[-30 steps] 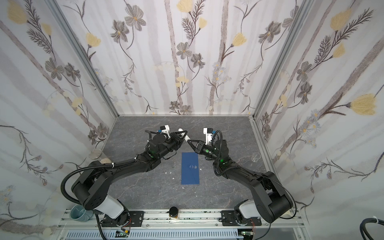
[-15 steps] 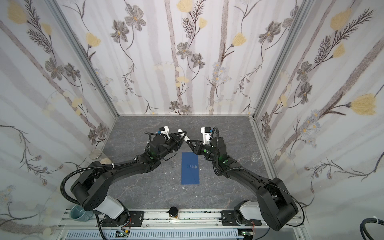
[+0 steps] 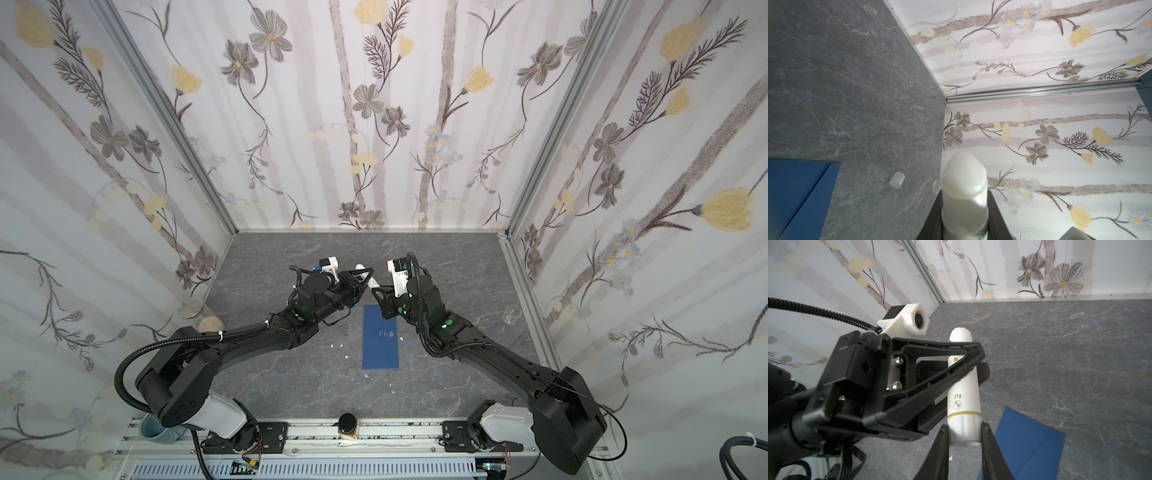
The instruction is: Place the letter into the envelope and seal it
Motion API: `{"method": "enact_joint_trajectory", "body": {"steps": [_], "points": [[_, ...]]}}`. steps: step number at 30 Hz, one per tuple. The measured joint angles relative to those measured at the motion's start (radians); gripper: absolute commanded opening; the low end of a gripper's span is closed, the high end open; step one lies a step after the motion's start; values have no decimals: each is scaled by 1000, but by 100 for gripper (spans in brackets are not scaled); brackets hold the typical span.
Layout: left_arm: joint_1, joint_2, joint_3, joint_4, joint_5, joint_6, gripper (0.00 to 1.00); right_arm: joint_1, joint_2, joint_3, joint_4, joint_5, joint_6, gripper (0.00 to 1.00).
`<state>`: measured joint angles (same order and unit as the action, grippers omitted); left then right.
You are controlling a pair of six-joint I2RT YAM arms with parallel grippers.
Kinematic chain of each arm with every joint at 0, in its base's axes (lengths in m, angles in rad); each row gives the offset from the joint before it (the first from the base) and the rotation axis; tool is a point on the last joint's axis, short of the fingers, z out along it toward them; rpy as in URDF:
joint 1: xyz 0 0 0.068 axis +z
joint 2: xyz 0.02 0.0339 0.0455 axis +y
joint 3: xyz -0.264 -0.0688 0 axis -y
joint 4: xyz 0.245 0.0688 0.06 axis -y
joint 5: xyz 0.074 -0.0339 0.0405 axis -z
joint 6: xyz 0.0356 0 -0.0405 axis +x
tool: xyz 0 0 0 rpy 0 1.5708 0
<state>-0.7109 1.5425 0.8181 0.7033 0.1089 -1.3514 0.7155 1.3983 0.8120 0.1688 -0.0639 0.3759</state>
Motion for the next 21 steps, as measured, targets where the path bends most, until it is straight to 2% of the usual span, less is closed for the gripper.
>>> {"method": "enact_joint_trajectory", "body": {"steps": [9, 21], "points": [[0, -19, -3, -34, 37, 0, 0, 153, 0, 42, -96, 310, -201, 10], [1, -43, -15, -89, 119, 10, 0, 369, 59, 50, -115, 745, -406, 8]]}}
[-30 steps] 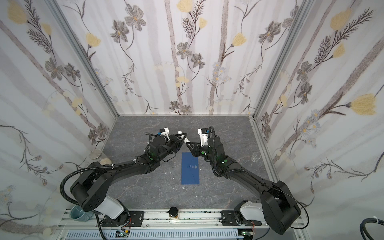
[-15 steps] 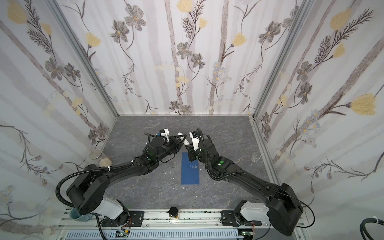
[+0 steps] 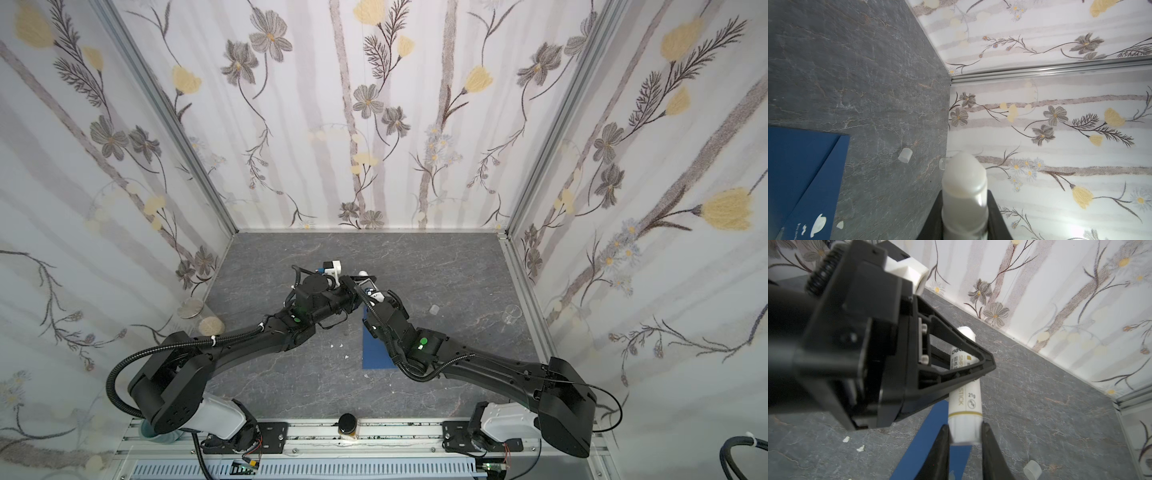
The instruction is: Place the letter into the envelope and seal it
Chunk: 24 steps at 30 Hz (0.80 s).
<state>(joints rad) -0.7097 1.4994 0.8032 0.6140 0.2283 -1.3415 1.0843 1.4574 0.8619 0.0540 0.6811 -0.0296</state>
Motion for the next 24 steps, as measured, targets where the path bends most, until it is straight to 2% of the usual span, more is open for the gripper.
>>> {"method": "enact_joint_trajectory", "body": {"steps": [12, 17, 19, 24], "points": [[2, -39, -16, -73, 6, 22, 0, 135, 155, 0, 138, 346, -228, 6], [2, -44, -20, -96, -4, 29, 0, 153, 201, 0, 184, 414, -283, 6], [2, -48, -23, -100, -7, 29, 0, 153, 204, 0, 188, 417, -287, 11], [2, -61, -32, -95, -14, 27, 0, 154, 186, 0, 187, 390, -270, 39]]}}
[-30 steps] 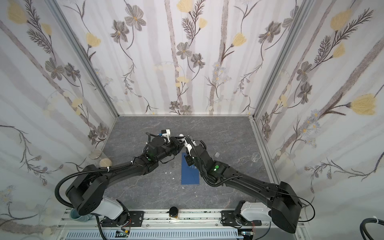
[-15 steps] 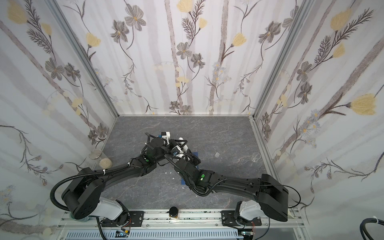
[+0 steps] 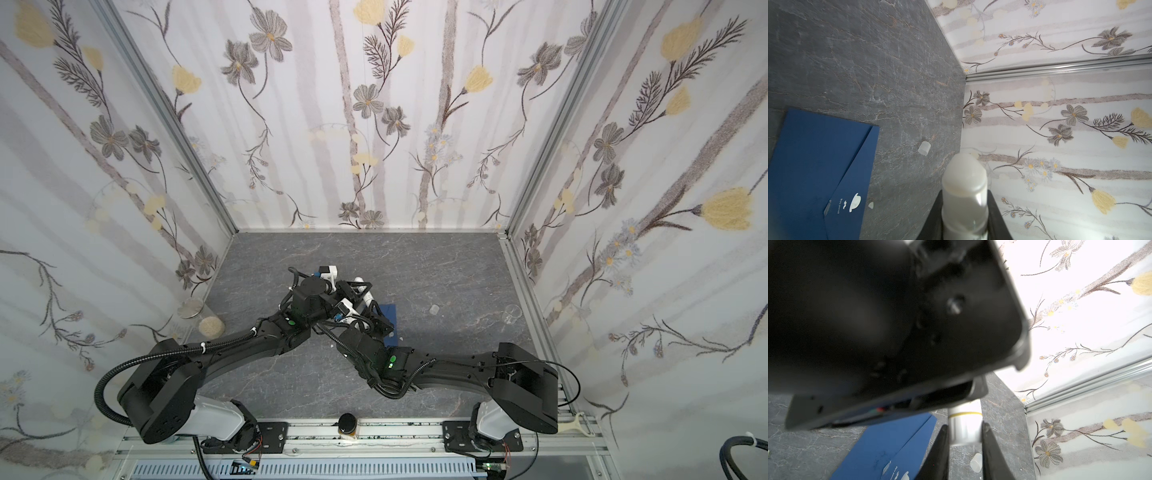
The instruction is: Place the letter into the envelope and seal it
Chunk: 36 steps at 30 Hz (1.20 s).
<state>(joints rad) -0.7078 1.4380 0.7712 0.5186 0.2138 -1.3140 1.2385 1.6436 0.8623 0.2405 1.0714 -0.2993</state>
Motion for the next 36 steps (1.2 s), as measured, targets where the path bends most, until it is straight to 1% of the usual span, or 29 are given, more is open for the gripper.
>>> {"method": "enact_joint_trajectory", "body": {"steps": [2, 3, 5, 8, 10, 14, 17, 20, 22, 24, 29, 36], "points": [[-1, -7, -3, 12, 8, -7, 0, -1, -25, 0, -9, -48, 31, 46], [-1, -11, -5, 17, 10, -10, 0, -1, -46, 0, -20, -76, 57, 47], [0, -18, -7, 24, 14, -16, 0, -3, -93, 0, -37, -153, 113, 50], [3, -32, -8, 35, -16, -21, 0, -17, -167, -6, -69, -277, 228, 51], [6, -41, -9, 41, -41, -21, 0, -45, -222, -26, -85, -364, 317, 53], [12, -51, -12, 53, -98, -21, 0, -152, -344, -97, -106, -581, 500, 56], [13, -53, -17, 56, -135, -22, 0, -266, -435, -186, -68, -740, 636, 59], [13, -56, -27, 68, -162, -27, 0, -357, -483, -256, -10, -889, 759, 61], [11, -58, -34, 80, -177, -29, 0, -415, -487, -277, 42, -988, 829, 61], [9, -60, -42, 94, -196, -34, 0, -469, -464, -281, 101, -1057, 900, 62], [-5, -61, -58, 124, -233, -54, 0, -522, -351, -267, 262, -1243, 1051, 63], [-11, -48, -58, 179, -259, -71, 0, -540, -233, -262, 454, -1351, 1198, 61]]}}
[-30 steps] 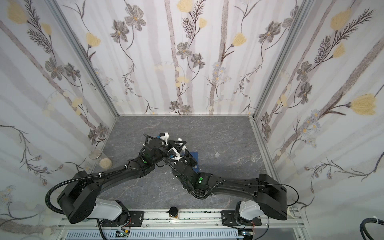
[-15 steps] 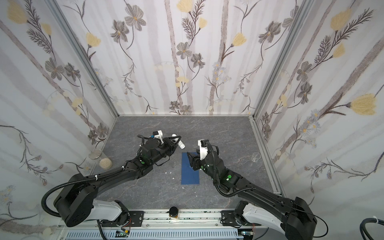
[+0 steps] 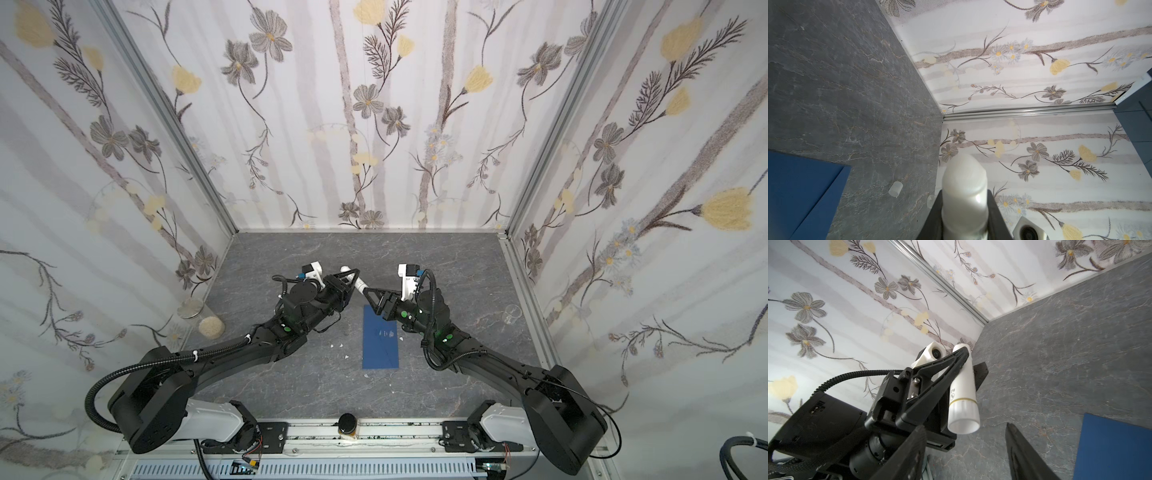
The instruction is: Place the letter into the envelope and seal it
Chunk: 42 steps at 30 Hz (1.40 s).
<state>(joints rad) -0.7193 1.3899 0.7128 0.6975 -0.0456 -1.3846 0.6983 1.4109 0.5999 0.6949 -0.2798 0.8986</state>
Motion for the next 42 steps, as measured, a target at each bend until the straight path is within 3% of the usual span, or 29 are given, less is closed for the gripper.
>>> {"method": "enact_joint_trajectory", "body": {"steps": [10, 16, 27, 36, 42], "points": [[-2, 15, 0, 39, -5, -11, 0, -5, 56, -1, 117, -31, 69, 44], [-5, 18, 0, 54, -5, -27, 0, -10, 73, -1, 128, -35, 69, 38], [-5, 26, -1, 69, -9, -43, 0, -13, 76, 16, 101, -35, 54, 18], [-5, 27, -8, 73, 11, -68, 0, 10, 21, 69, -99, 32, -98, 14], [-2, 44, -8, 73, 32, -87, 0, 87, -3, 147, -306, 204, -284, 13]]}}
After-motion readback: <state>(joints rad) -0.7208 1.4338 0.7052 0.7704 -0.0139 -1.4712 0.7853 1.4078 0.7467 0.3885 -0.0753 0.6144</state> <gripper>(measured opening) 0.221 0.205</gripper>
